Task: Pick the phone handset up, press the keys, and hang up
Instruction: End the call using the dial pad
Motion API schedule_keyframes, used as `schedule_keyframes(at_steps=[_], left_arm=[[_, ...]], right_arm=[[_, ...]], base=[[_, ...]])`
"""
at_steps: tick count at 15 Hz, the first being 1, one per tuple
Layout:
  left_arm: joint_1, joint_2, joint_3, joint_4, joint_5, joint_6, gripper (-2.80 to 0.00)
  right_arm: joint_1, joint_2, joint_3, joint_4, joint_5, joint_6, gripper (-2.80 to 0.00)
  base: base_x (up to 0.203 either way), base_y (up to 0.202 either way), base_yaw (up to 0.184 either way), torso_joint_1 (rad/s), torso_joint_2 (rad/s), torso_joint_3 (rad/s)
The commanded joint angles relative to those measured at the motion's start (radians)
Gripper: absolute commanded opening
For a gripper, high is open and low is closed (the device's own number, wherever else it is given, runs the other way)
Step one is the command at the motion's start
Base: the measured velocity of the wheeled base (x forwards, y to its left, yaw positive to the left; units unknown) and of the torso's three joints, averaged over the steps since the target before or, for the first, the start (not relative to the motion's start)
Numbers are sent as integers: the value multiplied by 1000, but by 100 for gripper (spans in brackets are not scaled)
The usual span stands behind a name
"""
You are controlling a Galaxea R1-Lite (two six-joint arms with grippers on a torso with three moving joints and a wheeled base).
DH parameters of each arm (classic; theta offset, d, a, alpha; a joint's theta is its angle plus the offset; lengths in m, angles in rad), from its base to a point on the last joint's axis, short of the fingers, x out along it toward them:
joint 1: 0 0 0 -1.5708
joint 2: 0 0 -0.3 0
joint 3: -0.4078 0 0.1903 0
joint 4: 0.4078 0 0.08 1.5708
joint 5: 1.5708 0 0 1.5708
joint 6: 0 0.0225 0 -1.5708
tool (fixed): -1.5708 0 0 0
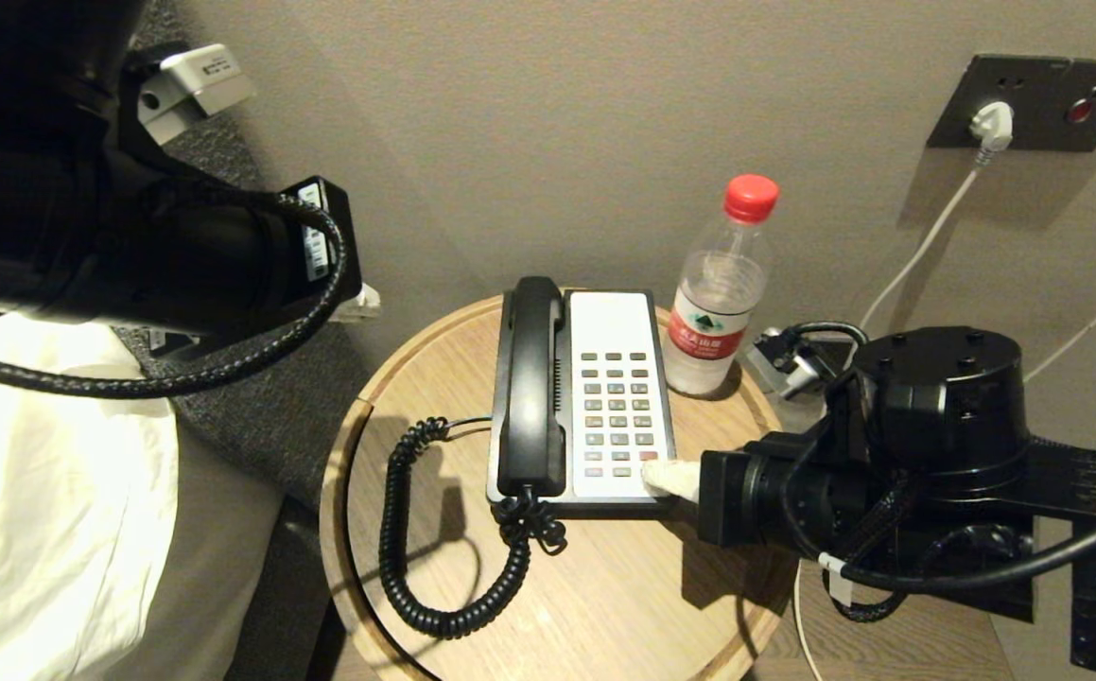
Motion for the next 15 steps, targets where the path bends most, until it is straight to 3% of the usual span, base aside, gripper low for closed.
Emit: schedule_keyframes(at_steps=[1,15], left_arm=[[0,-4,4,3,2,-4,-280],[0,-10,7,8,2,-5,-280]], right_arm=[[0,9,3,-7,-2,0,-280],[11,-46,10,2,-5,2,-280]], base=[[0,0,0,0,0,0],[0,0,0,0,0,0]])
